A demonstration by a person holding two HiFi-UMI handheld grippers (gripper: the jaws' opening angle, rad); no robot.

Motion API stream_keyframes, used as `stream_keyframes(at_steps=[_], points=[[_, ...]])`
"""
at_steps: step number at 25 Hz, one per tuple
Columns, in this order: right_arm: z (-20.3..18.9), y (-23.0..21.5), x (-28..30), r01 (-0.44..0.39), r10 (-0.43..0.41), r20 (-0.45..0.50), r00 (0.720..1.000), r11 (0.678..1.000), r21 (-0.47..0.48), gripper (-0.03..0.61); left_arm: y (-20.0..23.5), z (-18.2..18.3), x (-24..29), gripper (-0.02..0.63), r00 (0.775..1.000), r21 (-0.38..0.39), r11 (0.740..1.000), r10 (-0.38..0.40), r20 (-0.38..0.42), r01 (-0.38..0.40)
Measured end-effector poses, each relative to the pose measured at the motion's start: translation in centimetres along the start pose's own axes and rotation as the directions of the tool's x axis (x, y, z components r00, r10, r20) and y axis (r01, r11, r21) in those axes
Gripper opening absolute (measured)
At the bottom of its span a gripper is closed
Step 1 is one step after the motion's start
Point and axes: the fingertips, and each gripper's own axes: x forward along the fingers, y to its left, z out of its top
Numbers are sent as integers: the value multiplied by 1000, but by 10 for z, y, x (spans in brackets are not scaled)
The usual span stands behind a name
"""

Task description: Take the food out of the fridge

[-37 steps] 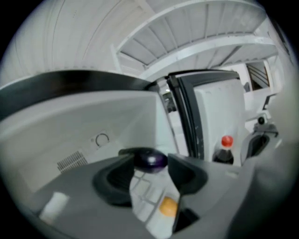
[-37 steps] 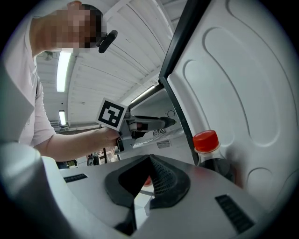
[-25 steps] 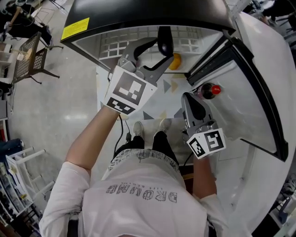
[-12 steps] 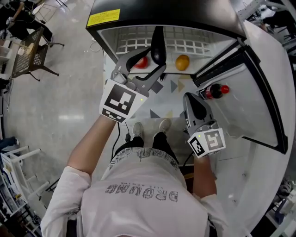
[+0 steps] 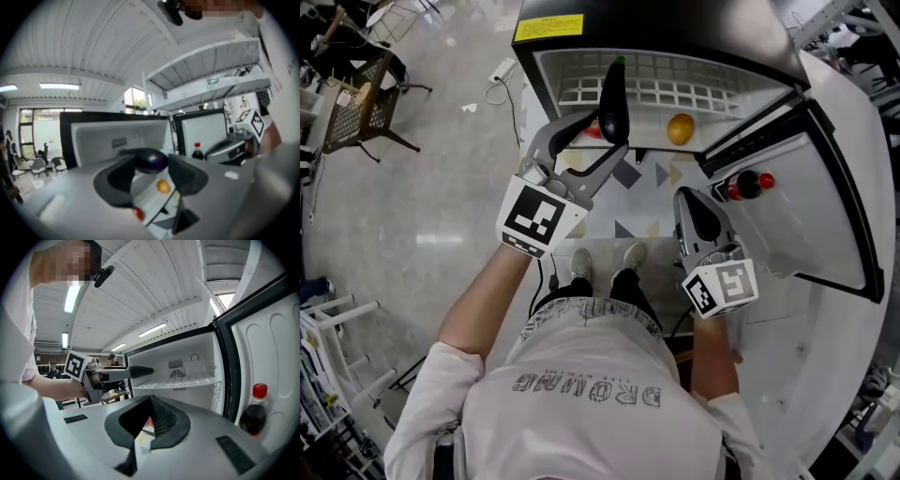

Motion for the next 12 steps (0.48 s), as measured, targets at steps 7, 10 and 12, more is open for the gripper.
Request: stream_keyframes(at_steps=[7,10,12], points=[[2,13,5,5,-5,0,1000,1000,-15,-6,4,-6,-23,227,1000,-12,1000,-7,28,7],[1,19,8,5,-6,-7,1000,1000,-31,-6,4,-10,-32,227,999,-19,1000,-17,36,17],[0,22,8,5,-5,-8,1000,999,-39,-6,5,-12,-37,227,999,-28,999,-18,41,19]])
